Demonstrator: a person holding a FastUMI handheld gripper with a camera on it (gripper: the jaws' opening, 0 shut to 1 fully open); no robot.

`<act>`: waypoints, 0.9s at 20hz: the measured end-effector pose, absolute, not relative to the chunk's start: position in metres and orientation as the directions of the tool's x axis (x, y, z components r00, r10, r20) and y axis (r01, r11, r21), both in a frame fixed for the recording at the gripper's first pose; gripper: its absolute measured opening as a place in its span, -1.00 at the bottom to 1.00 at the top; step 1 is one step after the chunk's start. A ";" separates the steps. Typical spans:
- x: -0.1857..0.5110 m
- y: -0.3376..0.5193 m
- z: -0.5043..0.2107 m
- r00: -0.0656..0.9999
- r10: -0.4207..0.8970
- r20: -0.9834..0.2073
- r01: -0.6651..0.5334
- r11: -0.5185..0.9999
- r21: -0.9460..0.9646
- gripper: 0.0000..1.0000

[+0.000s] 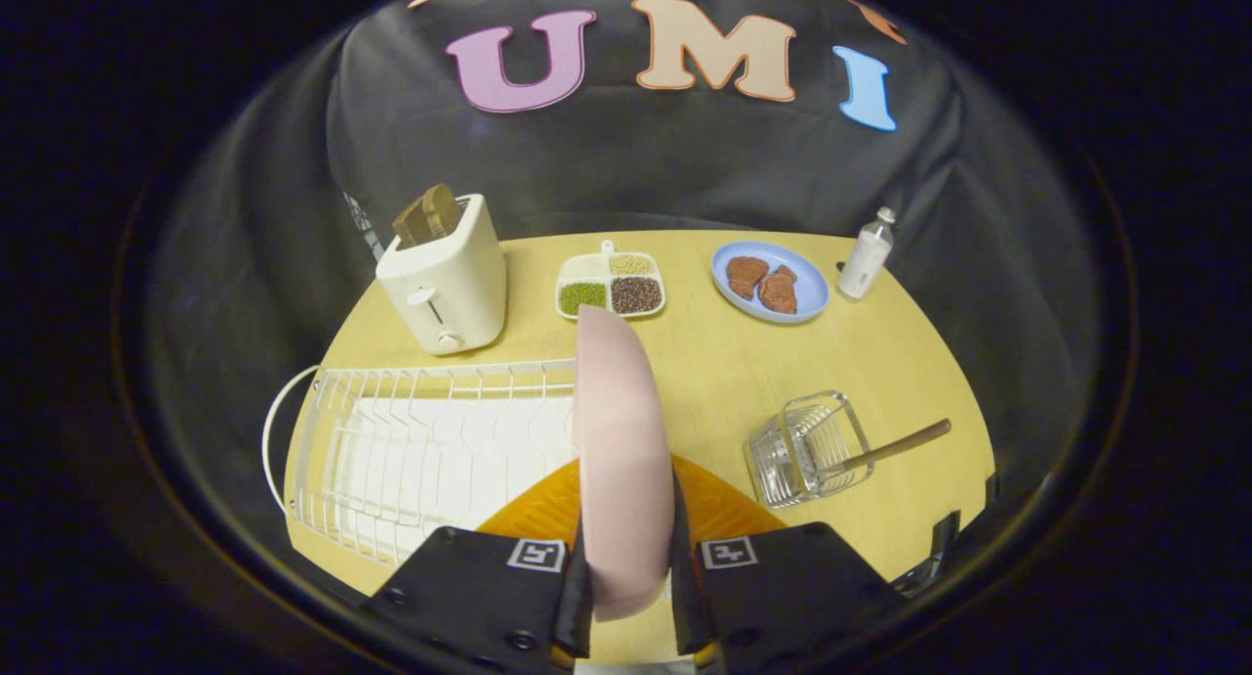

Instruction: Take the plate from the dish rack, then take the spoon from the basket and place it into the plate.

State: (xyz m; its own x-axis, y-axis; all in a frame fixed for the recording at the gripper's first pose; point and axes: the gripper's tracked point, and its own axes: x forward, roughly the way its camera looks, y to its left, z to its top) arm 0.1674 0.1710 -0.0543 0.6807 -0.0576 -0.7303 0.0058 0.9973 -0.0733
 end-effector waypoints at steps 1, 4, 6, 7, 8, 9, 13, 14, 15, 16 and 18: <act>0.172 0.171 -0.049 0.692 -0.070 -0.719 -0.004 0.995 -0.101 -0.28; 0.184 0.166 -0.033 0.719 -0.131 -0.683 -0.022 0.977 -0.210 -0.34; 0.184 0.167 -0.010 0.751 -0.131 -0.647 -0.018 0.976 -0.219 -0.39; 0.185 0.177 -0.007 0.760 -0.092 -0.643 -0.024 0.985 -0.169 -0.42; 0.183 0.179 -0.002 0.763 -0.078 -0.641 -0.015 0.990 -0.138 -0.42; 0.179 0.174 0.006 0.772 -0.074 -0.632 -0.002 0.993 -0.120 -0.43; 0.154 0.137 0.033 0.792 -0.130 -0.596 0.099 0.991 -0.085 -0.43; 0.146 0.123 0.042 0.799 -0.148 -0.582 0.136 0.989 -0.065 -0.43; 0.137 0.109 0.050 0.810 -0.163 -0.563 0.168 0.985 -0.043 -0.43; 0.128 0.093 0.059 0.822 -0.179 -0.541 0.200 0.980 -0.020 -0.43; 0.109 0.062 0.072 0.839 -0.220 -0.498 0.265 0.964 0.020 -0.44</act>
